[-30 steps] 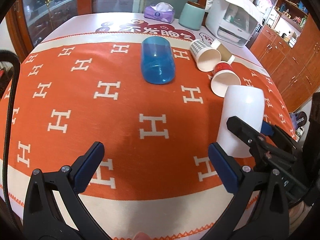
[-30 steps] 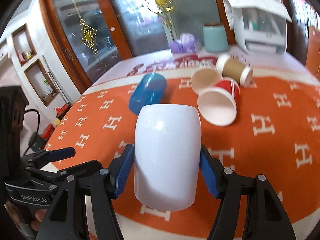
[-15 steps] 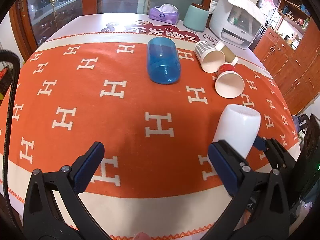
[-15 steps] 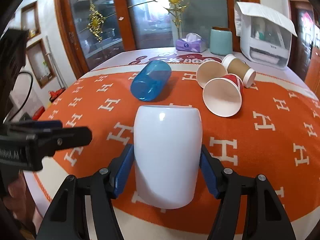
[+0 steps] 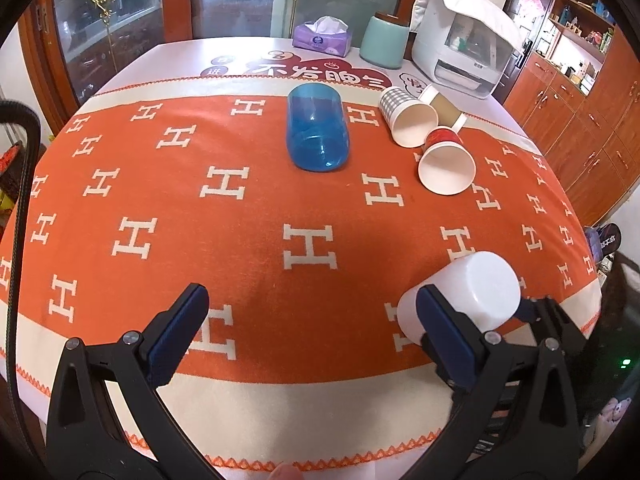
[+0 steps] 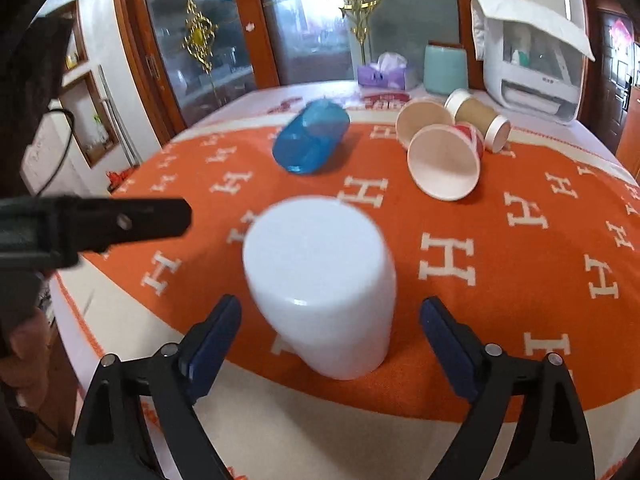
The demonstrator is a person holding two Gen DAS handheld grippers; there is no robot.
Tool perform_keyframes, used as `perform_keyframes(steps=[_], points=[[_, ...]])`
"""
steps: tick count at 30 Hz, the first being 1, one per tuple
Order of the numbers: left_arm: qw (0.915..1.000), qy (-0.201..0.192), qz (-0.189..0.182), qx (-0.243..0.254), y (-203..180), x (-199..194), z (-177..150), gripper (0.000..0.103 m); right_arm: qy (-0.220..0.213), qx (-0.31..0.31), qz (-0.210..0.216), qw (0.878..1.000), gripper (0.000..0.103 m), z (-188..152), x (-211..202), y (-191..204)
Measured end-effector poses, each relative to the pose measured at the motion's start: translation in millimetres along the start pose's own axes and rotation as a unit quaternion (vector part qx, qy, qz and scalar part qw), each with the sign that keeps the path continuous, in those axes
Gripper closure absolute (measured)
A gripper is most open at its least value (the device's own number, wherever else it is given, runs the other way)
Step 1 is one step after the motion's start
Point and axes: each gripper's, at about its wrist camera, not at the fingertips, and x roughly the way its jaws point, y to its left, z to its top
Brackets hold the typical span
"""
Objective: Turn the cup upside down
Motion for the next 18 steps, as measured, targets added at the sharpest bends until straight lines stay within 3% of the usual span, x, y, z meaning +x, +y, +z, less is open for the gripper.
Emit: perform_keyframes(steps=[5, 12, 18], points=[[0.9999, -0.008, 0.01, 0.002, -3.6, -10.8, -1.1, 0.0, 0.008, -0.003, -0.018, 1.0, 0.01, 2.8, -22.8, -2.4], [0.9998, -0.012, 0.018, 0.0, -13.1, -28.0, -4.8, 0.0, 0.029, 0.06, -0.025, 0.997, 0.01, 8.5, -67.5, -28.6], [0.9998, -0.018, 0.012, 0.005, -29.0, -47.7, 1.2, 0.0, 0.019, 0.087, -0.054, 0.995, 0.01, 33.3, -108.4, -41.5]])
